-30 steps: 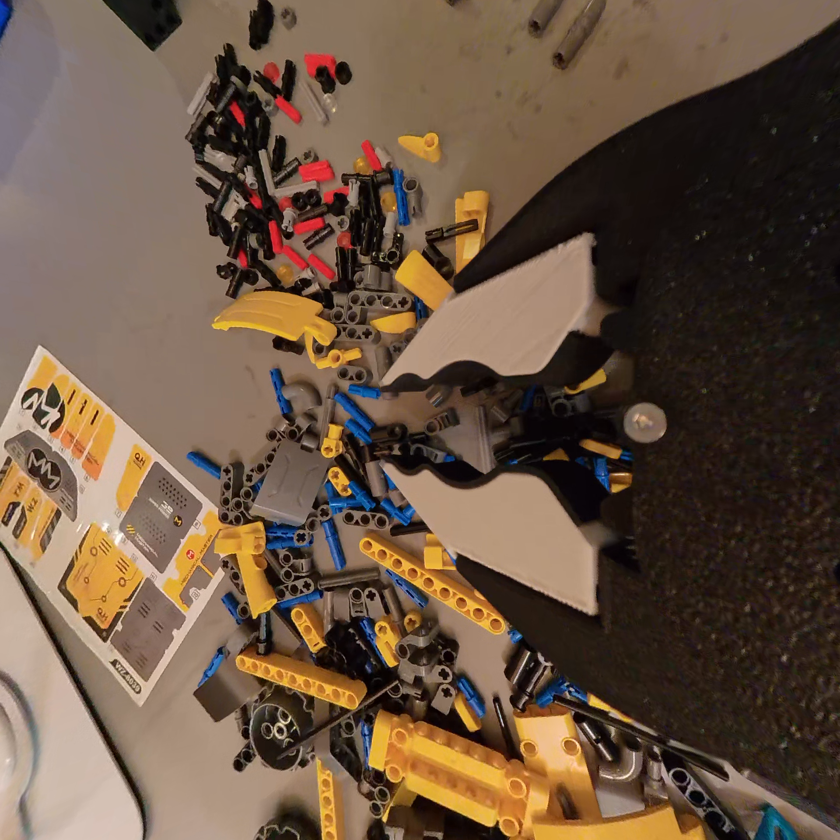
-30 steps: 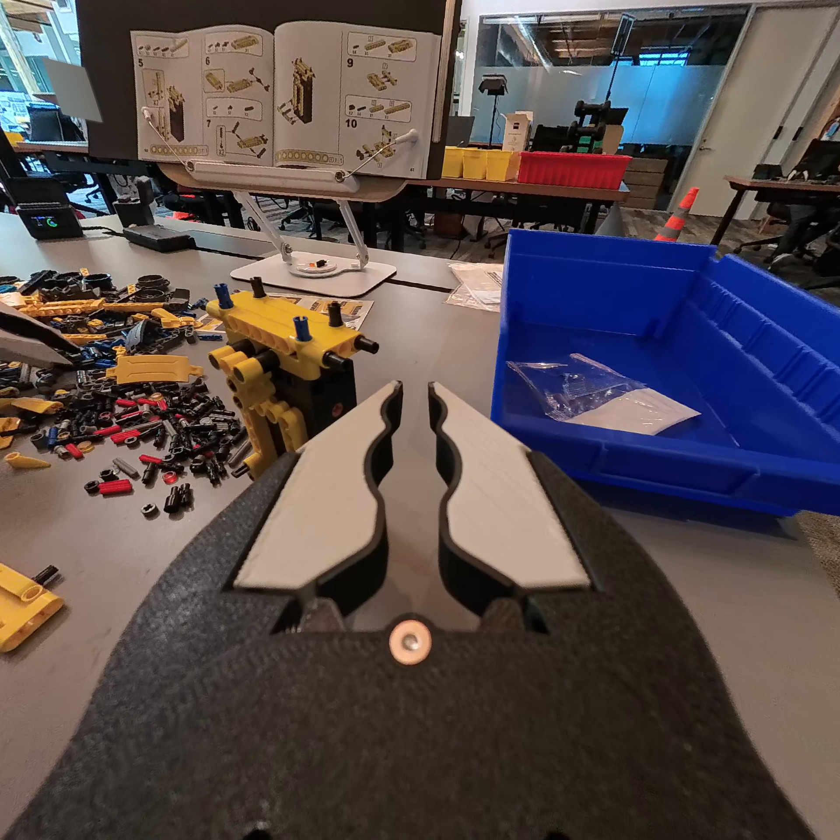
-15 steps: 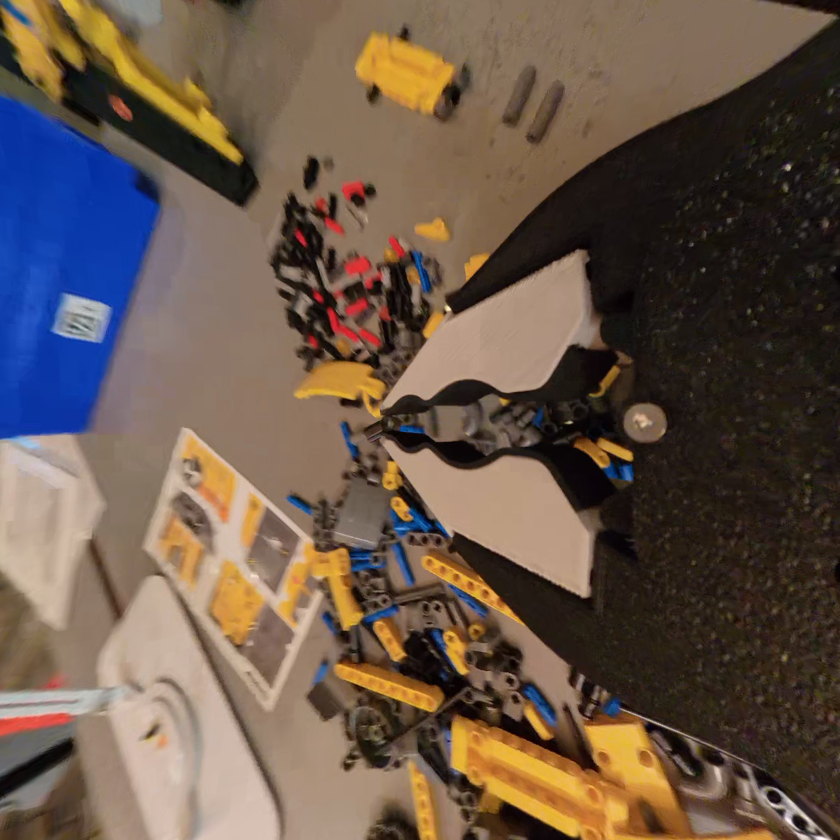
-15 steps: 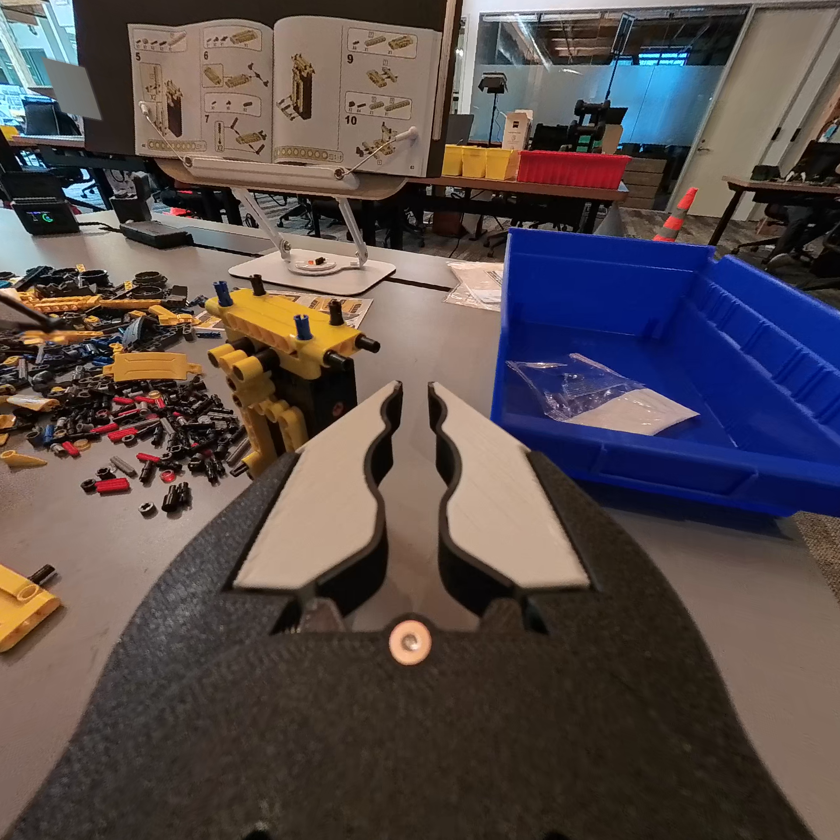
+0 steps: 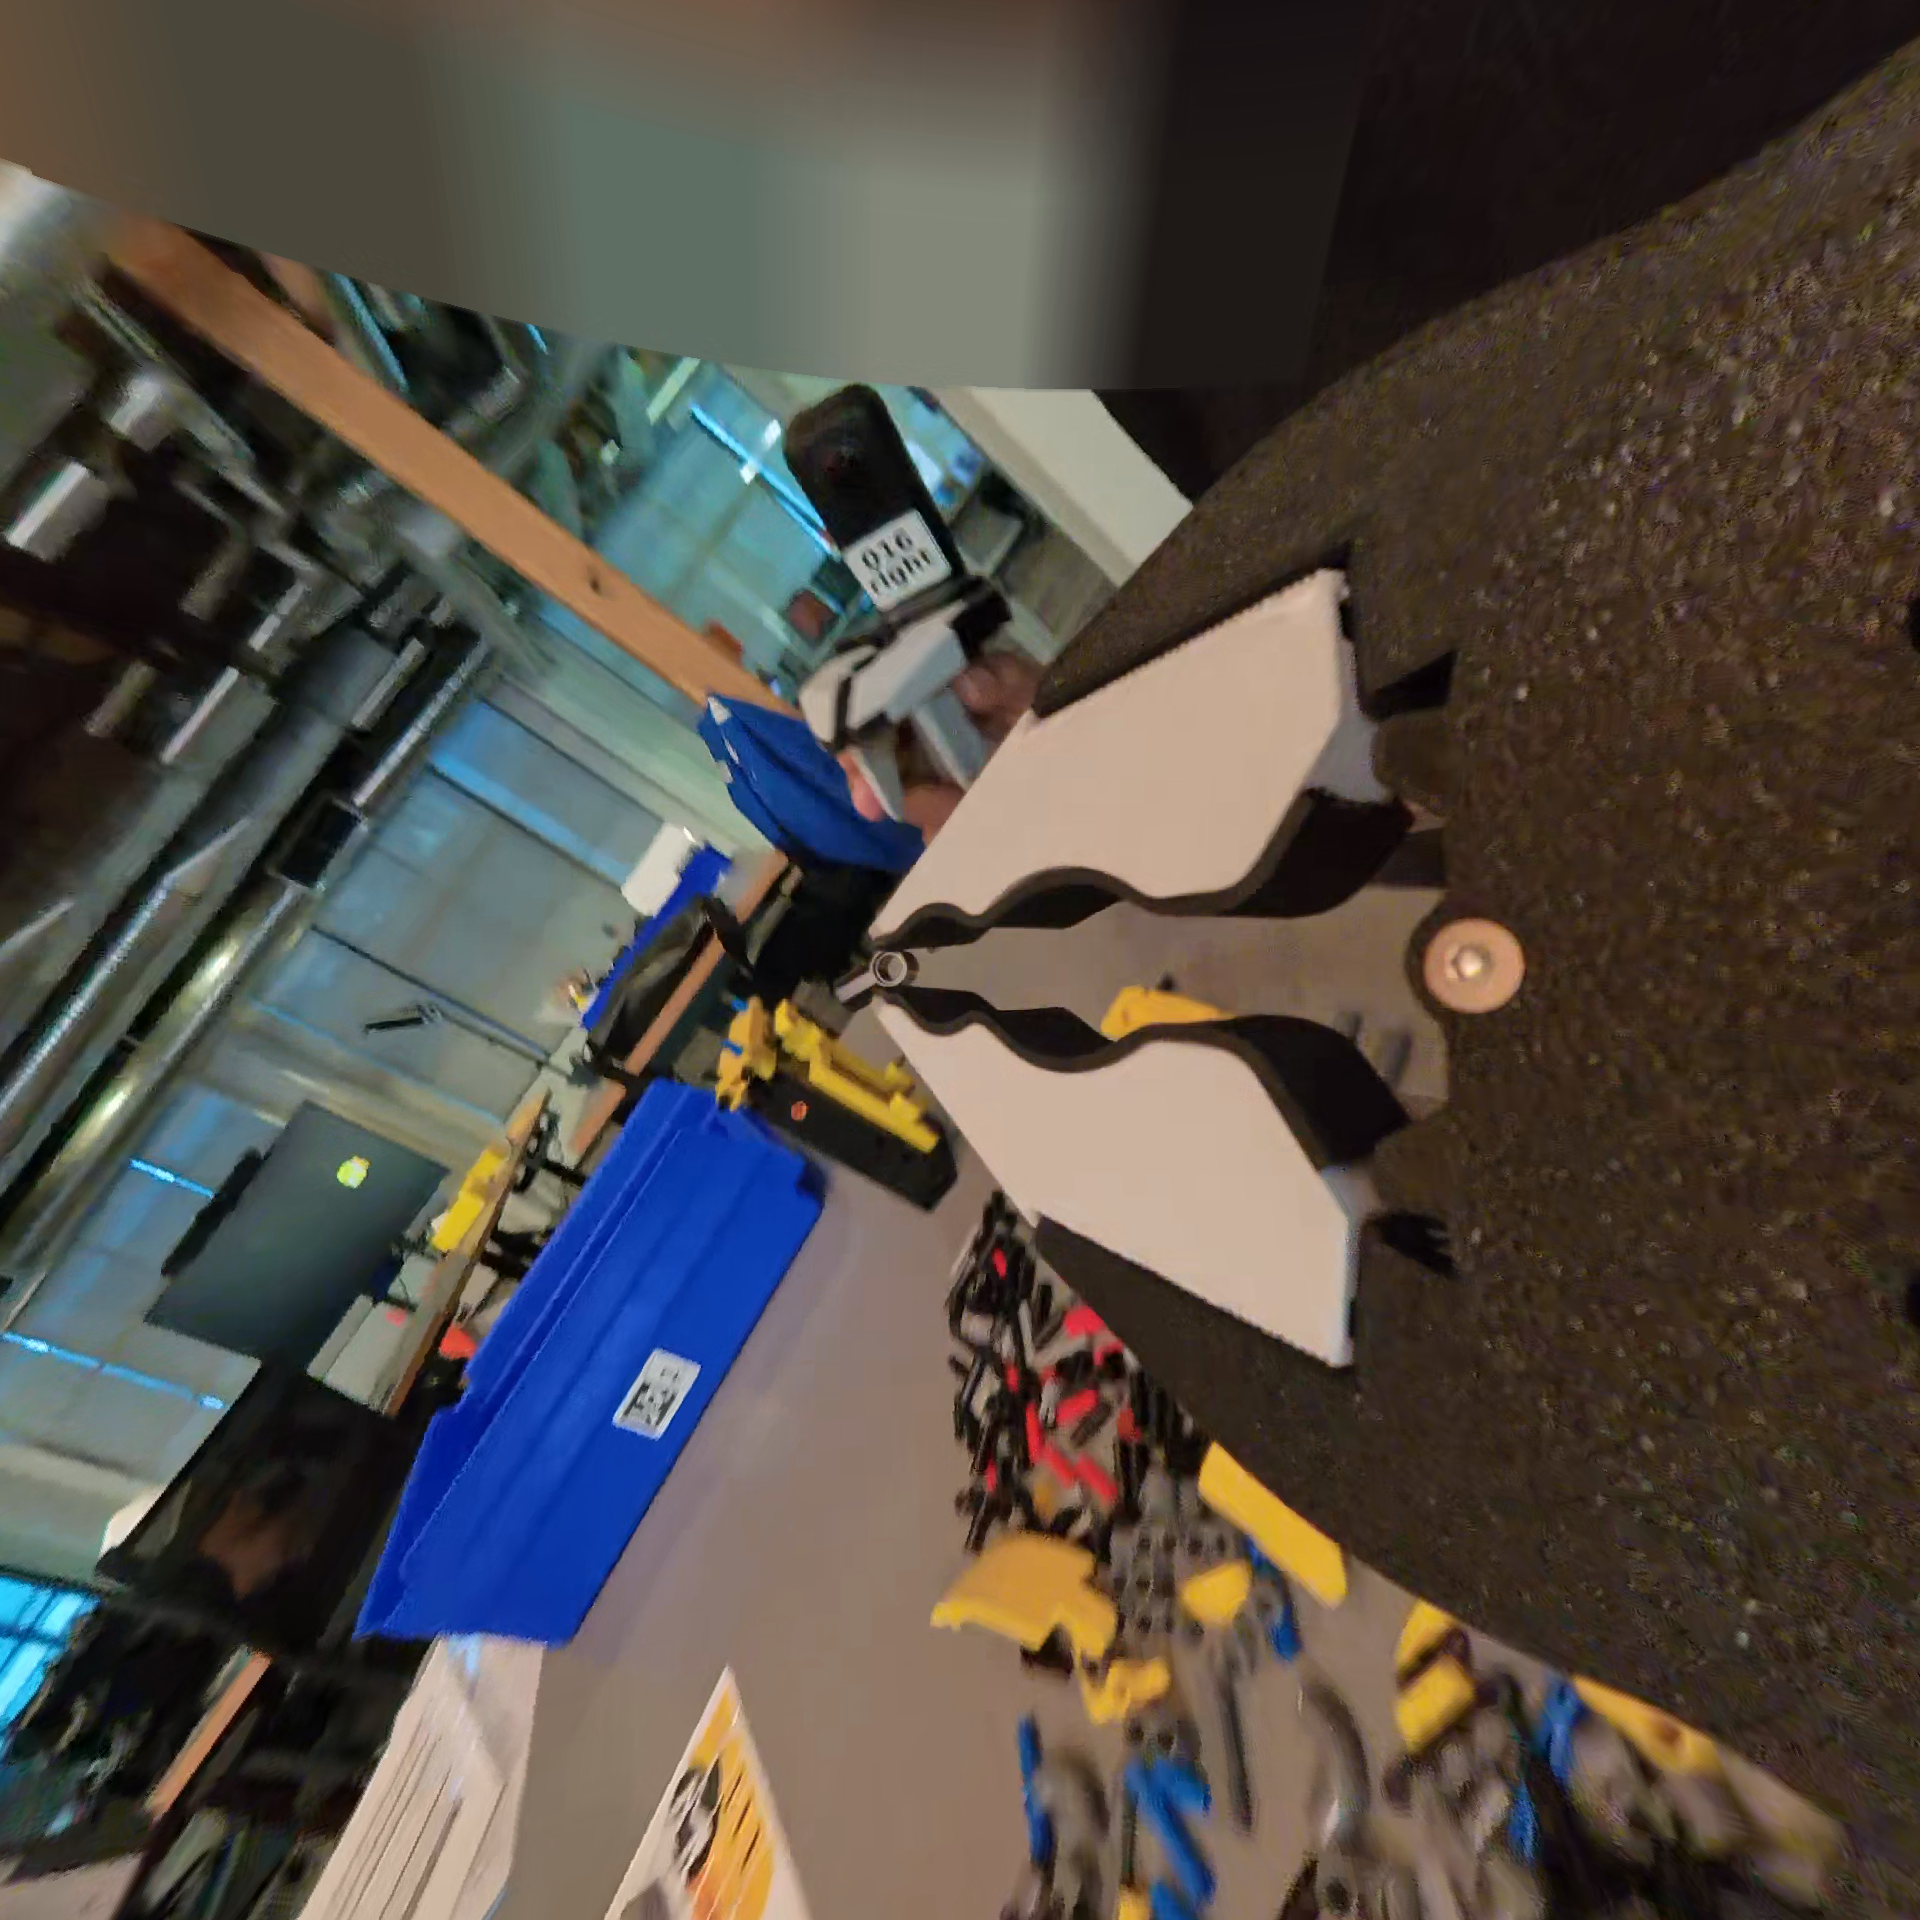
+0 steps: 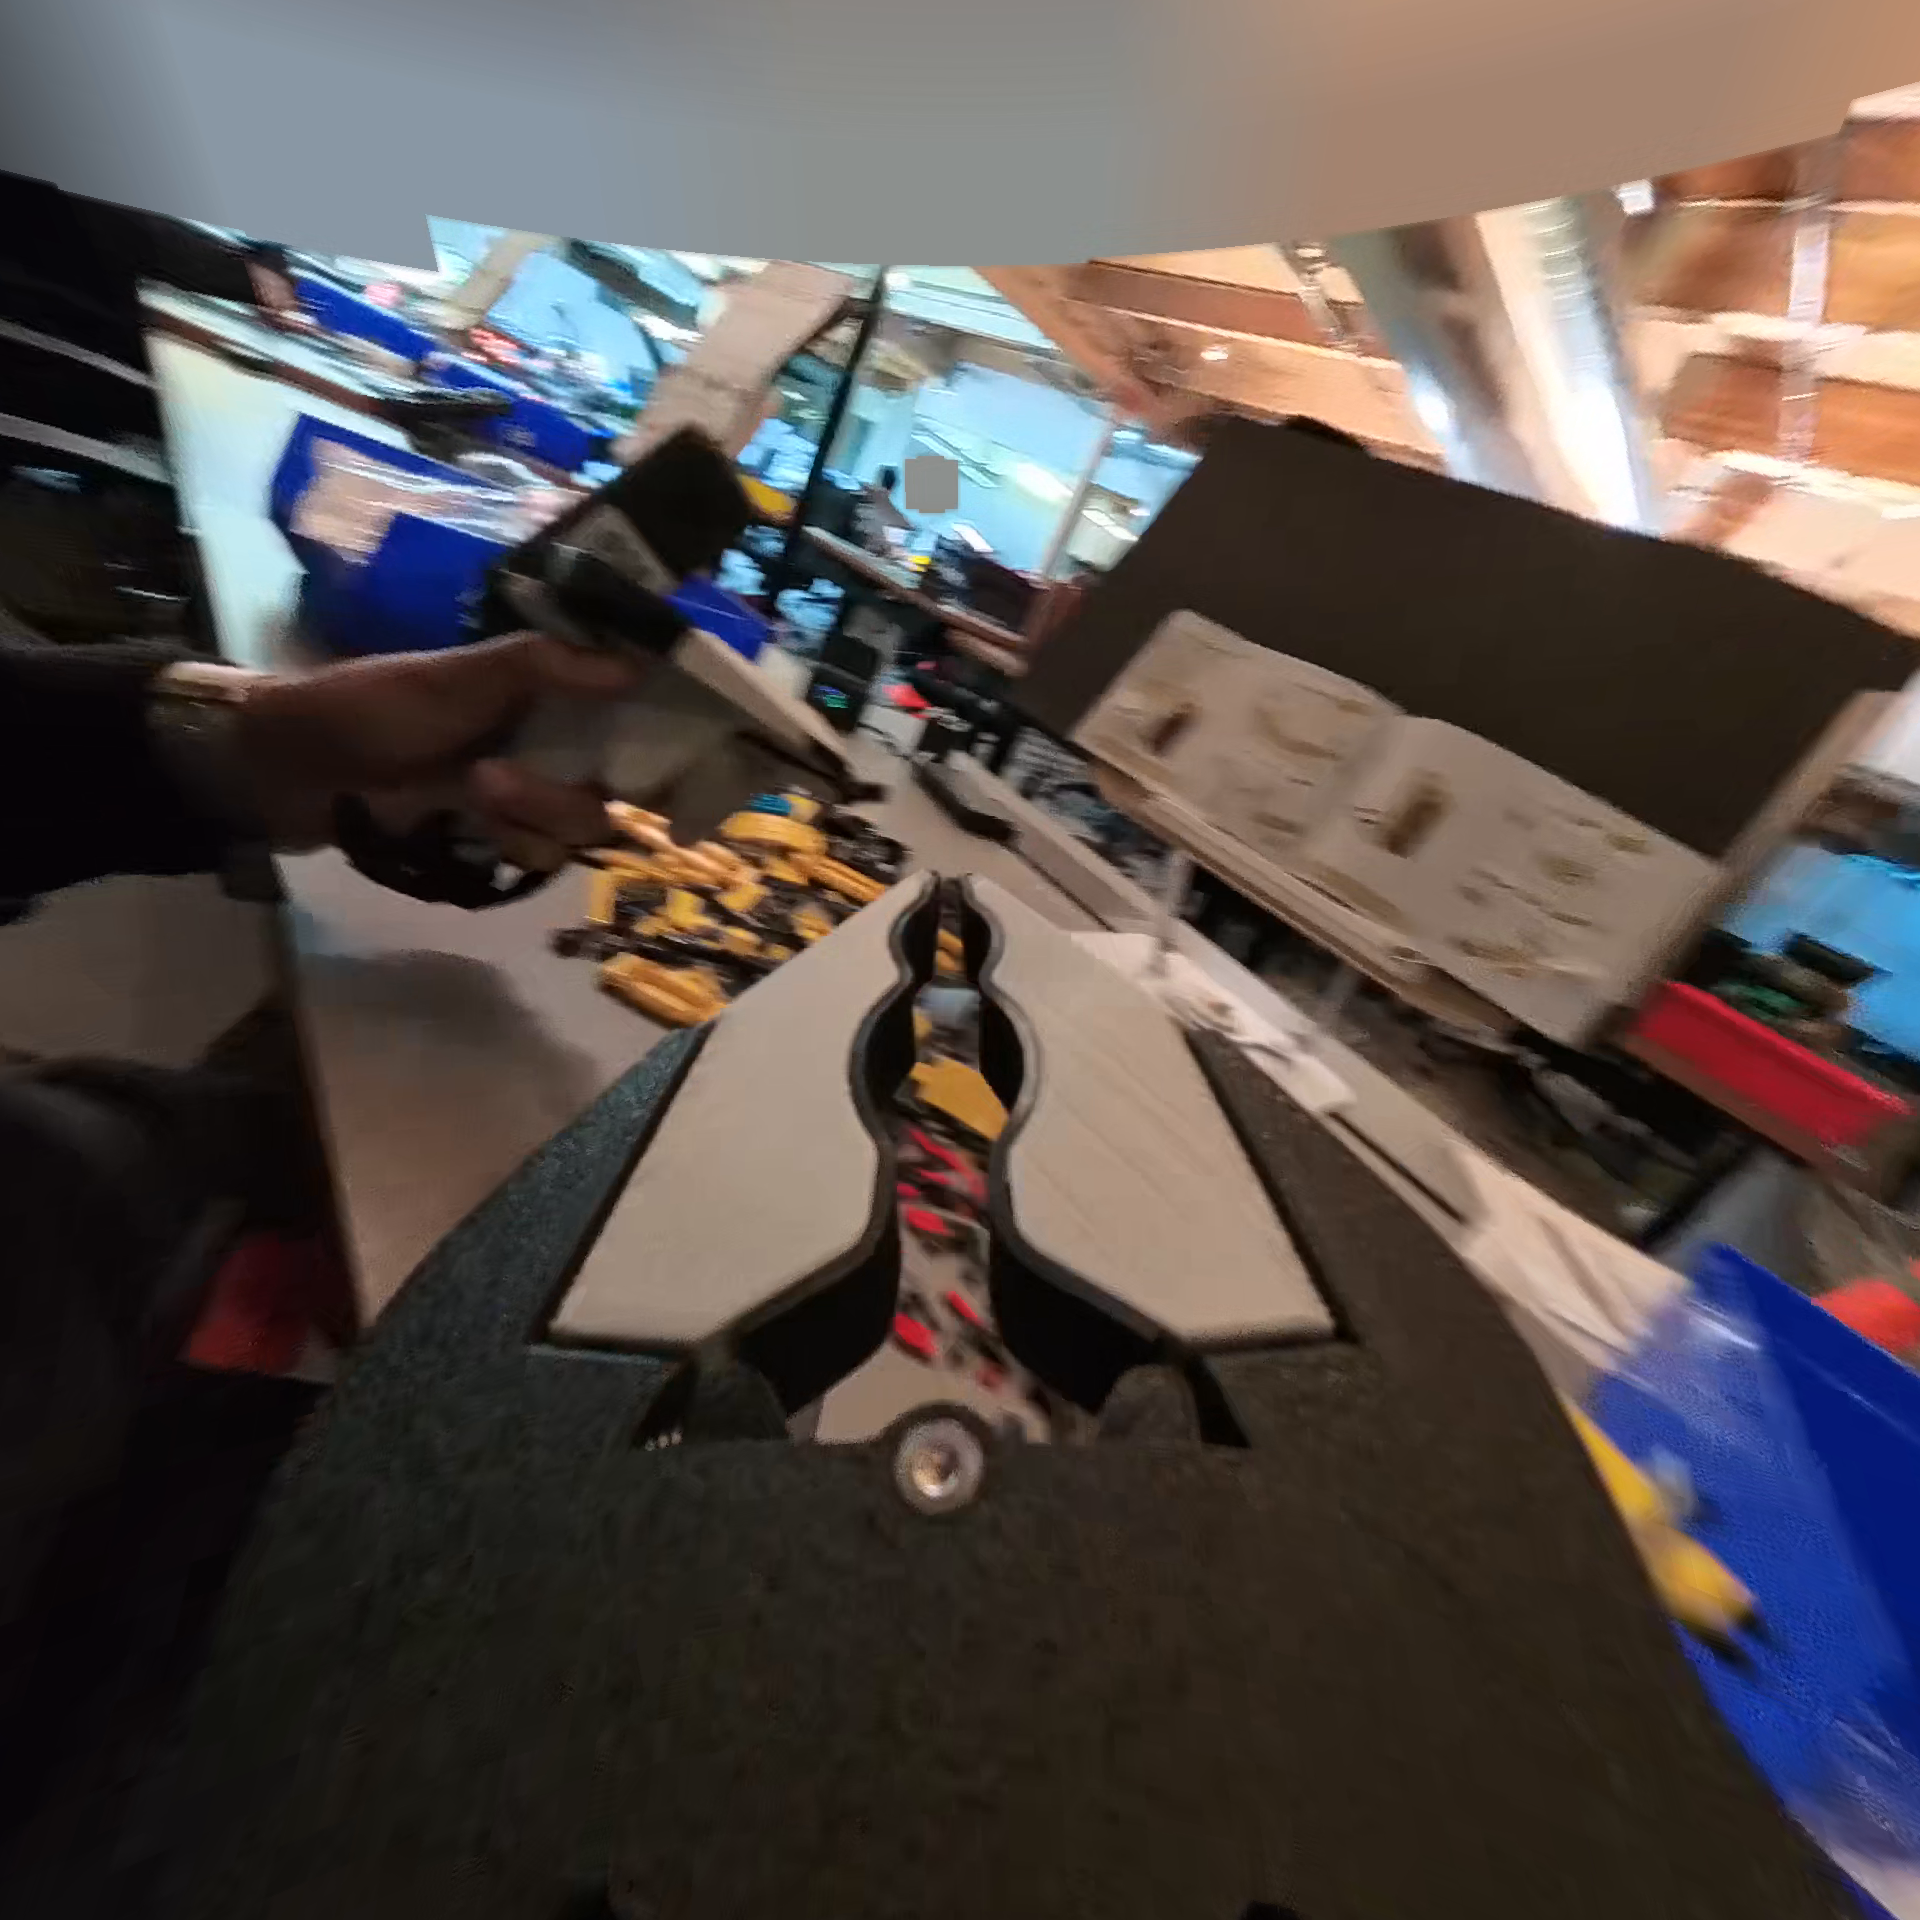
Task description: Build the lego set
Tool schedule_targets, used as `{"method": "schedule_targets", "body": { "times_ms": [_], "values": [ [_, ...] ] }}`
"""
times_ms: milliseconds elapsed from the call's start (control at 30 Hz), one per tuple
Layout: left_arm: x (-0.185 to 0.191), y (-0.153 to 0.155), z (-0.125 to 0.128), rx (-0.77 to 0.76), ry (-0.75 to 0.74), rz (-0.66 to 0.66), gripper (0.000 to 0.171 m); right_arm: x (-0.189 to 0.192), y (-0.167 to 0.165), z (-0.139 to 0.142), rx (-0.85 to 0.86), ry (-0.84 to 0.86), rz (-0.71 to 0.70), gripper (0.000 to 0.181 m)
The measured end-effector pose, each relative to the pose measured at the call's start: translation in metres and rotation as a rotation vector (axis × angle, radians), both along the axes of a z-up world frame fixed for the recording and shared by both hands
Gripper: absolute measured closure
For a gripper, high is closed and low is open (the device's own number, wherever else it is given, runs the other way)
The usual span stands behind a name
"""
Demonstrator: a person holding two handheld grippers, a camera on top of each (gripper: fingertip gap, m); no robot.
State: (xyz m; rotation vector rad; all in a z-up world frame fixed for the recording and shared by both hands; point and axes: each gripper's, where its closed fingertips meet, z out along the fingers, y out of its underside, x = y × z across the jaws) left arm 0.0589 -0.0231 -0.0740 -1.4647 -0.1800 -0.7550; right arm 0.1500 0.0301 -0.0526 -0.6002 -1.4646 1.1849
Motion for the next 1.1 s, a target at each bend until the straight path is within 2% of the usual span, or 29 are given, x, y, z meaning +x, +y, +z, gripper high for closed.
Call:
{"method": "schedule_targets", "body": {
  "times_ms": [67,133,200,333,433,500,833,1100],
  "values": [
    [0.012,-0.002,-0.002,0.003,-0.055,-0.031,0.166,-0.015,-0.030,-0.012,-0.034,-0.054,0.069,0.178],
    [0.026,-0.004,-0.008,-0.005,-0.077,-0.062,0.166,-0.028,-0.044,-0.025,-0.076,-0.099,0.092,0.173],
    [0.036,-0.005,-0.015,-0.009,-0.110,-0.079,0.166,-0.039,-0.048,-0.034,-0.104,-0.120,0.058,0.158],
    [0.052,-0.004,-0.012,0.053,-0.214,-0.140,0.166,-0.047,-0.057,-0.042,-0.055,-0.117,0.028,0.157],
    [0.054,-0.005,-0.010,0.103,-0.258,-0.119,0.166,-0.048,-0.060,-0.040,-0.047,-0.087,0.005,0.156],
    [0.058,-0.005,-0.009,0.108,-0.275,-0.141,0.166,-0.047,-0.058,-0.036,-0.052,-0.062,-0.008,0.163],
    [0.064,-0.002,-0.013,0.086,-0.282,-0.194,0.166,-0.040,-0.055,-0.039,-0.025,-0.065,0.038,0.165],
    [0.068,-0.001,-0.012,0.076,-0.185,-0.147,0.166,-0.034,-0.052,-0.037,0.005,-0.065,0.065,0.166]
  ]
}}
